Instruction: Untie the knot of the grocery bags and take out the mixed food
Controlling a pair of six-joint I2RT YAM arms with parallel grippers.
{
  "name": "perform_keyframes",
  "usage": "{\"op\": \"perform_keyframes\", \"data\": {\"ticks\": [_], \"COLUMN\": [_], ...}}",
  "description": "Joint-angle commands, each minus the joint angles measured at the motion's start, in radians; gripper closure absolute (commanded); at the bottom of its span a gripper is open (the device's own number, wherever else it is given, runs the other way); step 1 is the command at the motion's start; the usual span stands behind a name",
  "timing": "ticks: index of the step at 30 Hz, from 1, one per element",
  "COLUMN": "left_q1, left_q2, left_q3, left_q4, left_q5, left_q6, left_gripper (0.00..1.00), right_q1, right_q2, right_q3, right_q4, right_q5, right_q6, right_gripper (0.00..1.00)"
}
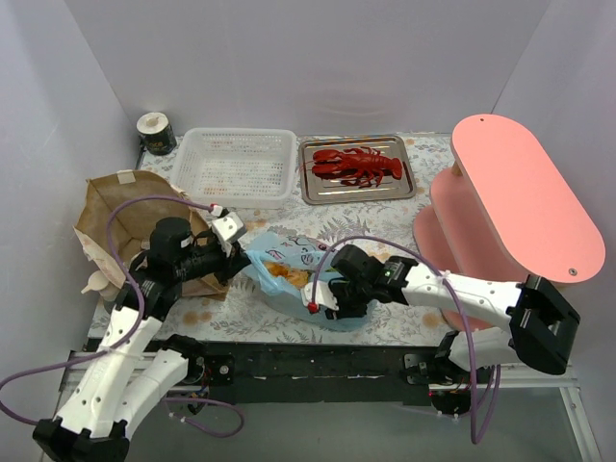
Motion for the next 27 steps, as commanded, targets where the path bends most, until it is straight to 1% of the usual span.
{"op": "perform_keyframes", "data": {"ticks": [1,3,6,9,13,15,16,18,20,22,23,25,26,27], "left_q1": [0.002,0.003,0.003,0.002,0.003,0.003,0.003,0.003,0.003,0.003,0.003,0.003,0.003,0.002], "left_q2": [0.104,0.107,0.068,0.069,0.081,0.087,0.089,0.086,0.075,0.052,0.044,0.003,-0.018,-0.041], "left_q3": [-0.009,-0.019,-0.068,-0.050,-0.028,-0.030,-0.039,-0.054,-0.087,-0.107,-0.129,-0.162,-0.197,-0.217], "left_q4": [0.033,0.044,0.065,0.064,0.082,0.073,0.046,0.019,-0.013,-0.069,-0.088,-0.140,-0.154,-0.166], "left_q5": [-0.132,-0.131,-0.133,-0.150,-0.214,-0.206,-0.193,-0.171,-0.168,-0.159,-0.166,-0.192,-0.197,-0.200], "left_q6": [0.028,0.042,0.075,0.054,0.025,0.030,0.055,0.085,0.147,0.230,0.317,0.420,0.516,0.551], "left_gripper": [0.98,0.98,0.98,0.98,0.97,0.97,0.97,0.97,0.96,0.96,0.96,1.00,1.00,1.00], "right_q1": [-0.028,-0.052,-0.068,-0.068,-0.068,-0.053,-0.028,-0.019,-0.008,0.006,0.012,0.027,0.030,0.029], "right_q2": [0.065,0.089,0.125,0.161,0.174,0.151,0.111,0.080,0.059,0.054,0.054,0.045,0.039,0.031], "right_q3": [0.206,0.279,0.295,0.306,0.254,0.208,0.142,0.090,0.038,0.025,0.024,0.016,0.007,-0.008], "right_q4": [0.061,0.071,0.149,0.167,0.229,0.223,0.231,0.242,0.240,0.245,0.245,0.245,0.249,0.263], "right_q5": [0.066,0.085,0.117,0.132,0.183,0.166,0.169,0.151,0.126,0.125,0.128,0.137,0.158,0.175], "right_q6": [0.023,0.045,0.088,0.098,0.134,0.137,0.155,0.204,0.229,0.243,0.243,0.241,0.243,0.241], "right_gripper": [0.66,0.67,0.69,0.70,0.71,0.73,0.72,0.67,0.65,0.62,0.61,0.58,0.57,0.56]}}
